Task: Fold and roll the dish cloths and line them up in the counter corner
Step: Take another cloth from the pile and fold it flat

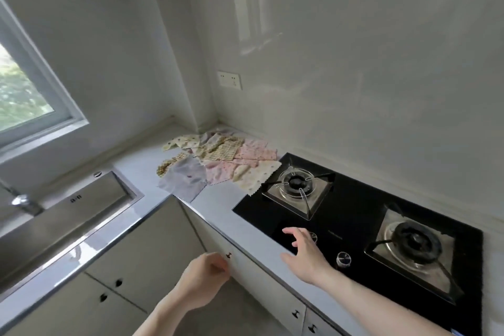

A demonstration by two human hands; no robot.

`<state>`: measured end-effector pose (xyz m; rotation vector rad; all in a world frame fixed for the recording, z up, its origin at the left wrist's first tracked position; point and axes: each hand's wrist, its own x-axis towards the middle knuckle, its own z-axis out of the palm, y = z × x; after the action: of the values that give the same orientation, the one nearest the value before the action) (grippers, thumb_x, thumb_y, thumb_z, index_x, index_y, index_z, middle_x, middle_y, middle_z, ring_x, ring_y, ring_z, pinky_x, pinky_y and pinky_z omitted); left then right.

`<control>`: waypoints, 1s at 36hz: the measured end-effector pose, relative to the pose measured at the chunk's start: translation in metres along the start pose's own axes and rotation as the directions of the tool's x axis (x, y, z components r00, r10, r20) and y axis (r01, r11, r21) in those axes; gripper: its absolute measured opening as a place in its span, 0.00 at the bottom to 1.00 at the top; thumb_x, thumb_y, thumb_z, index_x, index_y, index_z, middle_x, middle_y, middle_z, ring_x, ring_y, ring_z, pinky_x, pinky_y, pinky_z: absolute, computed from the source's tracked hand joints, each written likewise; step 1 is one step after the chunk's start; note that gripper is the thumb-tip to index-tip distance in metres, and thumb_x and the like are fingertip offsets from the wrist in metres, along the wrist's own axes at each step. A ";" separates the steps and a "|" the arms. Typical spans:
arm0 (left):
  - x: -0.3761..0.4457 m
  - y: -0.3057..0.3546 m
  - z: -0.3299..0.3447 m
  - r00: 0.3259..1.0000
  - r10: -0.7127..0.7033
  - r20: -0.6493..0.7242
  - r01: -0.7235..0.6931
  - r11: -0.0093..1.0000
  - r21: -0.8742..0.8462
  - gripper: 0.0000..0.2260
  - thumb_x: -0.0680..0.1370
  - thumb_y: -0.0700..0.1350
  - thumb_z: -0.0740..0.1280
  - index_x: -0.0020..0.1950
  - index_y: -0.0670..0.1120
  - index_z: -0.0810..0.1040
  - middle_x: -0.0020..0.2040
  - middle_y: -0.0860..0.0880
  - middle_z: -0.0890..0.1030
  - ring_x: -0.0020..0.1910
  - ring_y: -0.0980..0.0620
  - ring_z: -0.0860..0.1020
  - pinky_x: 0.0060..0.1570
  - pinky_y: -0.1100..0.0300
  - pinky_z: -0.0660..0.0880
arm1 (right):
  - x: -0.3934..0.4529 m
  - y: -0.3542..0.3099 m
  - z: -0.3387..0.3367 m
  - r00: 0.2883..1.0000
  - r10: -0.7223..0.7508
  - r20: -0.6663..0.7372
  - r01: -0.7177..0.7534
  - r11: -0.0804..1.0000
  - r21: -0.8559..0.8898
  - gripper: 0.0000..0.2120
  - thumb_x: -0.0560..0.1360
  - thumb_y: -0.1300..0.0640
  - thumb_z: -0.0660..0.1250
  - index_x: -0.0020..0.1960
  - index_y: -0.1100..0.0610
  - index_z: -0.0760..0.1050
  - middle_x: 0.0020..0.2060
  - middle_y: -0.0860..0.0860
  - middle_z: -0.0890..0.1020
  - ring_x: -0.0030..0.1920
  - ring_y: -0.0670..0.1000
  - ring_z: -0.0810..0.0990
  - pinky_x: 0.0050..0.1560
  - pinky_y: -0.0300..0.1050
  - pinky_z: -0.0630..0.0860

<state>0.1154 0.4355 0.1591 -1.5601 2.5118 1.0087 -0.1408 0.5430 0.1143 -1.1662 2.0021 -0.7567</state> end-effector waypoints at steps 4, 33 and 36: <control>0.023 -0.035 -0.034 0.998 -0.059 -0.015 0.060 0.998 0.020 0.03 0.76 0.49 0.69 0.48 0.54 0.82 0.49 0.56 0.81 0.49 0.59 0.80 0.50 0.64 0.75 | 0.050 -0.027 0.022 1.000 -0.009 0.029 0.008 1.000 0.027 0.25 0.78 0.54 0.66 0.74 0.49 0.65 0.69 0.44 0.64 0.65 0.46 0.71 0.65 0.43 0.72; 0.311 -0.200 -0.204 0.987 0.039 0.155 -0.073 0.973 0.221 0.10 0.74 0.45 0.68 0.40 0.61 0.75 0.52 0.56 0.75 0.48 0.57 0.78 0.51 0.67 0.73 | 0.286 -0.152 0.152 0.995 0.090 0.037 -0.088 0.996 -0.031 0.21 0.80 0.52 0.64 0.71 0.46 0.64 0.65 0.43 0.65 0.64 0.46 0.71 0.64 0.40 0.70; 0.358 -0.222 -0.214 0.976 0.120 0.184 -0.159 0.965 0.211 0.08 0.76 0.48 0.68 0.42 0.62 0.74 0.55 0.54 0.75 0.50 0.56 0.79 0.52 0.66 0.74 | 0.309 -0.160 0.176 0.992 0.122 -0.011 -0.122 0.992 -0.021 0.21 0.80 0.51 0.64 0.71 0.44 0.64 0.63 0.40 0.63 0.64 0.43 0.70 0.62 0.41 0.71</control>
<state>0.1814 -0.0275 0.0951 -1.1987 2.5411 0.7964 -0.0336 0.1743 0.0485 -1.0430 2.0738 -0.6820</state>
